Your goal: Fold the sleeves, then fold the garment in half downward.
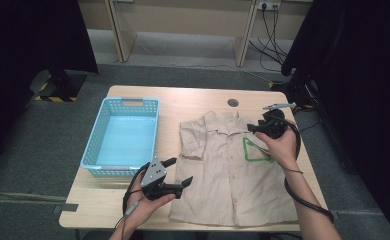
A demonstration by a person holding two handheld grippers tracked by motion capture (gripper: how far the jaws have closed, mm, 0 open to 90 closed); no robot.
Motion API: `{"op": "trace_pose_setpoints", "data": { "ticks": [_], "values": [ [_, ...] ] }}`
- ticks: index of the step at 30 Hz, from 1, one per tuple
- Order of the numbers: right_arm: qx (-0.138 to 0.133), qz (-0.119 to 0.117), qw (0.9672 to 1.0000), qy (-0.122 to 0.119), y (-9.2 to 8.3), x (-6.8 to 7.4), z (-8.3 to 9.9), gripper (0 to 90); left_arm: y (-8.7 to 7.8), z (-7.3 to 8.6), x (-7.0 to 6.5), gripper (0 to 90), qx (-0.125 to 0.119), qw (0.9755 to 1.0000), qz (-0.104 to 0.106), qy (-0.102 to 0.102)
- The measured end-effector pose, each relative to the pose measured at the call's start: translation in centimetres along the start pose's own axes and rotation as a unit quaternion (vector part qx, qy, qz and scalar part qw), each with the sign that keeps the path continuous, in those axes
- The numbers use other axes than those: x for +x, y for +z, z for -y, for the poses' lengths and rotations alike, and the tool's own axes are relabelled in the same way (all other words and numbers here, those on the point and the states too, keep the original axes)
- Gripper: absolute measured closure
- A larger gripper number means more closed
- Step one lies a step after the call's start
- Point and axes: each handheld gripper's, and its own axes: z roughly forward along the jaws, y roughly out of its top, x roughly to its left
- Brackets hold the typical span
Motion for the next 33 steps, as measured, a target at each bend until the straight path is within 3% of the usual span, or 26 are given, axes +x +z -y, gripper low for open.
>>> {"op": "trace_pose_setpoints", "data": {
  "ticks": [5,12,18,26,33],
  "values": [
    [-0.006,0.005,0.9999,0.01,-1.0,-1.2,0.7,46.2,0.9,-1.7,0.7,16.1,-0.001,1.0,0.009,0.0],
    [-0.004,0.004,0.9999,0.012,-1.1,-1.5,0.8,46.0,1.5,-3.0,1.5,16.3,-0.004,1.0,0.005,0.002],
    [0.004,0.007,0.9999,0.01,-0.7,-2.0,0.4,45.9,2.7,-4.3,2.4,16.6,0.013,0.9999,-0.003,0.007],
    [0.021,0.023,0.9994,0.013,-0.1,-3.5,-0.5,46.8,7.3,-7.4,5.6,20.9,0.066,0.9964,-0.043,0.03],
    [0.043,0.035,0.9984,0.012,2.2,-4.6,-1.6,49.2,11.9,-8.9,8.1,22.9,0.108,0.9924,-0.054,0.025]
  ]
}}
